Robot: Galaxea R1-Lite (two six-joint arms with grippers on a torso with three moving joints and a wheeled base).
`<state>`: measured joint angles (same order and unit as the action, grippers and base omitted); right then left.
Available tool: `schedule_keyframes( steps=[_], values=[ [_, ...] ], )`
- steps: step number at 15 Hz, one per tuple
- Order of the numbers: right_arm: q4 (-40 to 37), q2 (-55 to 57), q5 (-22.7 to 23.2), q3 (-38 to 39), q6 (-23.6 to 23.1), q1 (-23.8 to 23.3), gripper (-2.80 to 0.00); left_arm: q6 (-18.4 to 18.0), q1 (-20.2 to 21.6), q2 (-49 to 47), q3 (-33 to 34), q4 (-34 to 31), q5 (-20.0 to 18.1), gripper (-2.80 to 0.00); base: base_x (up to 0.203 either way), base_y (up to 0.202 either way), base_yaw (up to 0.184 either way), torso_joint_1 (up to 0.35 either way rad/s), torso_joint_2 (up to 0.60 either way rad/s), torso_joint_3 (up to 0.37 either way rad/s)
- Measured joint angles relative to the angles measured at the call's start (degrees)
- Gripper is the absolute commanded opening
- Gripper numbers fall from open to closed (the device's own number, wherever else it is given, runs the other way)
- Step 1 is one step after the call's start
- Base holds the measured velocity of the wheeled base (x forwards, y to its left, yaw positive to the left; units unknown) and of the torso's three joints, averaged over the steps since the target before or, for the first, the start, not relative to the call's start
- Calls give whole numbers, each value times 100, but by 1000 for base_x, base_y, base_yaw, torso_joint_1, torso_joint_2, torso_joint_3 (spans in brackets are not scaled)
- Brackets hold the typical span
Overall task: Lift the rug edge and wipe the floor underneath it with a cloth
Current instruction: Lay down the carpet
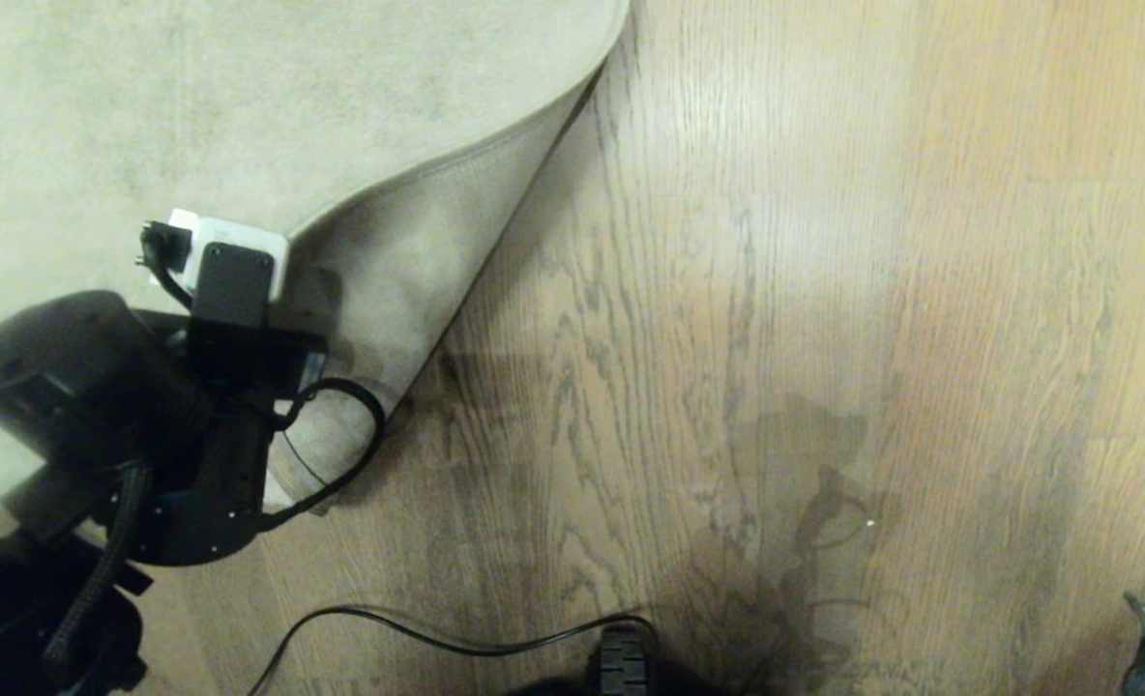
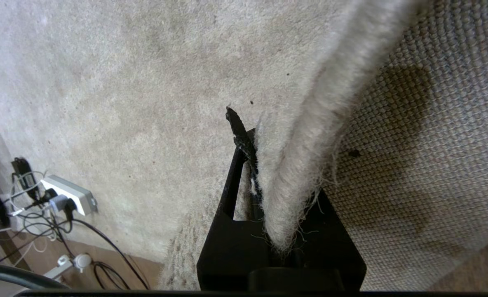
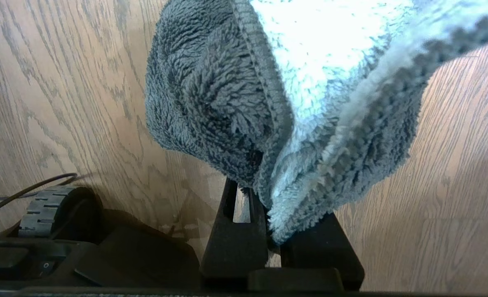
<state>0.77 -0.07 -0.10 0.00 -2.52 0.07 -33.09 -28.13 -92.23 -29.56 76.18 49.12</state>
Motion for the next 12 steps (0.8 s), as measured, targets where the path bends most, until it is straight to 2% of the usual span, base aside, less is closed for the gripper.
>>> schedule_keyframes(
  steps=[1, 12],
  values=[
    [0, -1, 2, 0, 0, 0, -280, 37, -21, 14, 20, -3, 0, 0, 0, 0, 0, 0, 0, 0],
    [-2, 7, 0, 0, 2, 0, -280, 3, -143, 474, -203, -12, -113, 0, 0, 0, 0, 0, 0, 0]
  ],
)
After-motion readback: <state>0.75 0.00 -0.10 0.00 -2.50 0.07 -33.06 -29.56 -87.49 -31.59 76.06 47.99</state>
